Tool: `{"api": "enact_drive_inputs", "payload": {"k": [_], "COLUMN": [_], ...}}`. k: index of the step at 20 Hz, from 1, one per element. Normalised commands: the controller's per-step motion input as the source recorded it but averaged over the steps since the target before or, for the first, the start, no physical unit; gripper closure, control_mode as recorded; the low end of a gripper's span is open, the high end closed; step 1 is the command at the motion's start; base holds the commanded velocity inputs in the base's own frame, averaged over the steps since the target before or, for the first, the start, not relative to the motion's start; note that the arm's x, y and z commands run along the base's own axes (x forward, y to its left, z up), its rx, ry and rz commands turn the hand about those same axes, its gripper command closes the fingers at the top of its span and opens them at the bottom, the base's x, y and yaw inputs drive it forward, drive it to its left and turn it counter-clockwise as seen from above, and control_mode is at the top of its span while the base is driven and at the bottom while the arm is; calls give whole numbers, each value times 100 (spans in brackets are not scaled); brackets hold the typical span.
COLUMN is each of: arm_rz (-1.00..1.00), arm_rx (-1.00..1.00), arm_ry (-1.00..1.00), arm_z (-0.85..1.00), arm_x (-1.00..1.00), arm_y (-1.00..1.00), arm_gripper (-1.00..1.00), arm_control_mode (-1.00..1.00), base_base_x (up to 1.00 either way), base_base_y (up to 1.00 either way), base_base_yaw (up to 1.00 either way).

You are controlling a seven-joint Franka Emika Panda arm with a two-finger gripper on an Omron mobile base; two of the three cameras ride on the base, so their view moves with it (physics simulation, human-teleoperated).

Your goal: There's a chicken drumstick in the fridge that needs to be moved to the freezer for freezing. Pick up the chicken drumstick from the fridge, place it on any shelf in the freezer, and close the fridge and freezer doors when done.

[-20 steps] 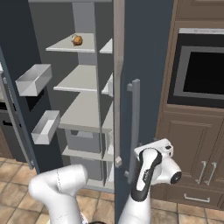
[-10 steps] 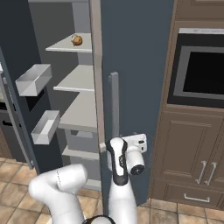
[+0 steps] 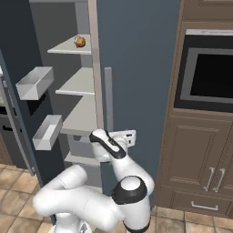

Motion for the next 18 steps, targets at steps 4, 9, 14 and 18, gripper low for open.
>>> {"api": "enact_drive_inputs", "payload": {"k": [4,9,14,18], "arm_rz": [-2,0,0,0], "arm_rx": [0,1,0,2], "arm_ry": [16,13,6,1], "arm_z": [6,14,6,4], "arm_x": [66,64,75,65], "arm_y": [44,24,10,0], "arm_gripper": [-100,-100,-100,-100], "arm_control_mode": [-100,-100,-100,-100], "base_base_x": [0,0,0,0], "base_base_y": [0,0,0,0], "base_base_yaw": [0,0,0,0]}}
